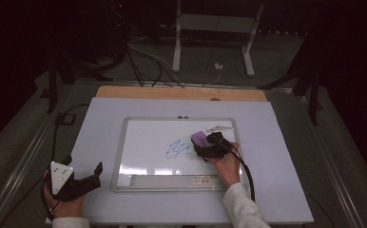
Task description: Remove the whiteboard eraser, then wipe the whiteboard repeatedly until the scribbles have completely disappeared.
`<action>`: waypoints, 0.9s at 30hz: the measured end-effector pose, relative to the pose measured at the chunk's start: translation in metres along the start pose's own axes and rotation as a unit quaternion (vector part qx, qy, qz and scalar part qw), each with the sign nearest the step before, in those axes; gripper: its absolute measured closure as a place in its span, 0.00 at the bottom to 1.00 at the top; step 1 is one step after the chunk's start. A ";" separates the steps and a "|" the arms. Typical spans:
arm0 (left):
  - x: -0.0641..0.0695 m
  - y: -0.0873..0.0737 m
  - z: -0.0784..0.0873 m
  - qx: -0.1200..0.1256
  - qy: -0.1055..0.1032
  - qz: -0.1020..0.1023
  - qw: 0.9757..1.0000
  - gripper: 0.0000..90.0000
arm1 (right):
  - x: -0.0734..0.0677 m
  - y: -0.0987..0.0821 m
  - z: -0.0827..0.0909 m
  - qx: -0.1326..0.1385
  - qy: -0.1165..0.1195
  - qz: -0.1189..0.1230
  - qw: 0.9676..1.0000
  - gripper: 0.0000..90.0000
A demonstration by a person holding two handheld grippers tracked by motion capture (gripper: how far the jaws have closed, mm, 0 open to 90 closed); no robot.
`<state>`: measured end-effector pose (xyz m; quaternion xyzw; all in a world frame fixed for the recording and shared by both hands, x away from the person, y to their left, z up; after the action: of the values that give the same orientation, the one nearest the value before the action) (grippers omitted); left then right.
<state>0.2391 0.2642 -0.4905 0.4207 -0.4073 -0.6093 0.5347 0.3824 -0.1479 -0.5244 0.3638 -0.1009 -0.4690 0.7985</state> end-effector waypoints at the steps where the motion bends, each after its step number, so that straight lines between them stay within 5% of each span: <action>1: 0.000 0.000 0.000 0.000 0.000 0.000 1.000 0.00 | 0.000 0.000 0.000 0.000 0.000 0.000 1.000 0.43; 27: 0.000 0.000 0.000 -0.001 0.003 0.001 1.000 0.00 | 0.009 0.002 0.000 -0.007 -0.039 -0.026 0.999 0.46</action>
<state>0.2388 0.2643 -0.4903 0.4216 -0.4061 -0.6076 0.5369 0.3890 -0.1543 -0.5248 0.3427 -0.1192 -0.5037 0.7840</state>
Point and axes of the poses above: each handheld gripper's, and its own axes: z roughly backward along the jaws, y roughly out of its top, x roughly to its right, the point moved 3 cm from there along -z, roughly forward along the jaws, and after that the axes turned 7 degrees about y, right-handed, at the moved point
